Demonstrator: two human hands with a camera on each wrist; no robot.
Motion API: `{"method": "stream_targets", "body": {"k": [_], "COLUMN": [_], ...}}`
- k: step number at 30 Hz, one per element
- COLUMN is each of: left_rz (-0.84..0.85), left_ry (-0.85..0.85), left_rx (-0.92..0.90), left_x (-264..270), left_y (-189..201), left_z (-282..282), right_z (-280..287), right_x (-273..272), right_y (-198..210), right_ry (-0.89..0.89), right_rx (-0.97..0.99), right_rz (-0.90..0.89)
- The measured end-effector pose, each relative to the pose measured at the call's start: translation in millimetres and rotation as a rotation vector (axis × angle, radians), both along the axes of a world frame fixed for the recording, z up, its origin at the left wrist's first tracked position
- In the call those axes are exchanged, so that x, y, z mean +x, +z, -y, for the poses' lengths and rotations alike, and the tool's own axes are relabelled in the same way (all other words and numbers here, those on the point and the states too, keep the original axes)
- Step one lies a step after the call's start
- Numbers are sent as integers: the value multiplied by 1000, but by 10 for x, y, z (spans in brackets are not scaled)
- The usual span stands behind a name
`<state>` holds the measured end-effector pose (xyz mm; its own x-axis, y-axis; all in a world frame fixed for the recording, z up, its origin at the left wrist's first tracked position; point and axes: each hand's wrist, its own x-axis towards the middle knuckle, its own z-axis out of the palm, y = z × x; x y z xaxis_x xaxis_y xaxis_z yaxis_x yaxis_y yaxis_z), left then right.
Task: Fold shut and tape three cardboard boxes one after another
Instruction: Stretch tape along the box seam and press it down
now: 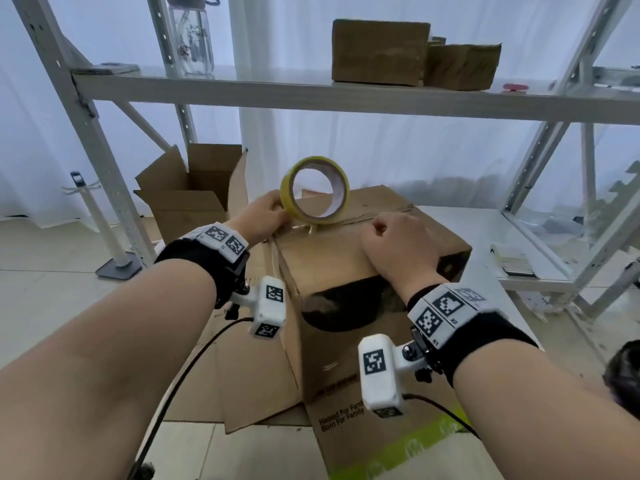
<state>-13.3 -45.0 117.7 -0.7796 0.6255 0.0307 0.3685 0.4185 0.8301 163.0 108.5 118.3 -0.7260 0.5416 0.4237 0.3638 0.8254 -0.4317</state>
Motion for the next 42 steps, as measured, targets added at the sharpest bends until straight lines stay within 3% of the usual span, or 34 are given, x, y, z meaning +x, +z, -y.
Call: {"method": "stream_targets", "body": {"k": [7, 15, 18, 22, 24, 31, 35, 42], "left_rz": [-14, -192, -212, -212, -202, -192, -173, -209], "left_ry": [-24, -13, -22, -34, -38, -32, -25, -40], "left_rx": [111, -167, -224, -229, -221, -242, -253, -235], "left_x": [99, 175, 184, 202, 202, 233, 267, 222], "left_y": [-79, -89, -94, -86, -85, -84, -41, -69], "left_z": [30, -17, 13, 30, 43, 48, 46, 58], "right_z": [-6, 71, 35, 72, 141, 470, 440, 162], "right_x": [18, 59, -32, -346, -514, -817, -839, -682], "right_y": [-97, -14, 141, 498, 621, 642, 585, 673], "right_ry": [-99, -116, -7, 152, 175, 104, 84, 234], "right_rx": [-86, -127, -227, -432, -407, -38, -53, -117], "right_rz": [-90, -58, 22, -66, -46, 246, 235, 175]}}
